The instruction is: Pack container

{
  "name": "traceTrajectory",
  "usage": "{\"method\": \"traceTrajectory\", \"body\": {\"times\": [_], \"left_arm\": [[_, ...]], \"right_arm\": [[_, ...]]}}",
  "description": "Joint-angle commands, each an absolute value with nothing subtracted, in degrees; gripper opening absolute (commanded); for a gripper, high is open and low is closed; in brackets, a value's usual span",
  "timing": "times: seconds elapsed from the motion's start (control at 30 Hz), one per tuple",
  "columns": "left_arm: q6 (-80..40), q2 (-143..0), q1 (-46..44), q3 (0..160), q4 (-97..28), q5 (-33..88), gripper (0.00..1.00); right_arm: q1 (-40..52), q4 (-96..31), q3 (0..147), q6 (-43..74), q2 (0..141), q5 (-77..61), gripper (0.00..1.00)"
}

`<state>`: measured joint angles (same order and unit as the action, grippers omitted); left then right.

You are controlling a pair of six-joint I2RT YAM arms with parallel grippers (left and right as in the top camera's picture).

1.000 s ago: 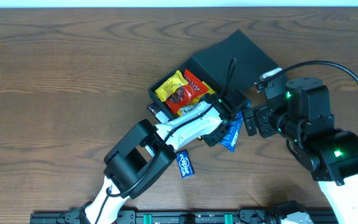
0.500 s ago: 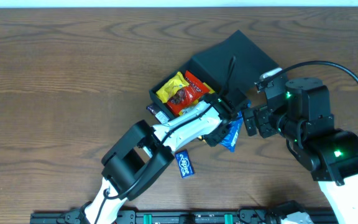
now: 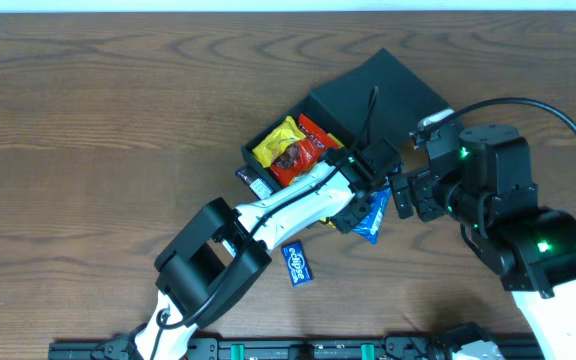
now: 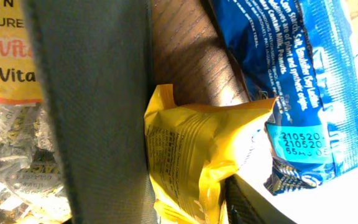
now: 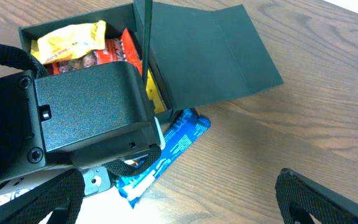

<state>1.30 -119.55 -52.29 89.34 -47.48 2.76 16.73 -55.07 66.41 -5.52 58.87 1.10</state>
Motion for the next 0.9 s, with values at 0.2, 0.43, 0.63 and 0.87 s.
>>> {"method": "traceTrajectory", "body": {"times": [0.2,0.43,0.63,0.87], "left_arm": [[1.1,-117.6,-52.4,91.4,-48.0,2.5,0.6],[1.1,-117.6,-52.4,91.3,-47.5,2.6,0.72],[1.1,-117.6,-52.4,91.3,-47.4,-0.9,0.72],[1.1,-117.6,-51.2,91.2,-46.3,-7.9,0.71]], "right_arm": [[16.2,-55.1,66.3,-6.3,58.8,1.5,0.99],[16.2,-55.1,66.3,-6.3,58.8,1.5,0.99],[16.2,-55.1,66.3,-6.3,58.8,1.5,0.99],[16.2,-55.1,66.3,-6.3,58.8,1.5,0.99]]}}
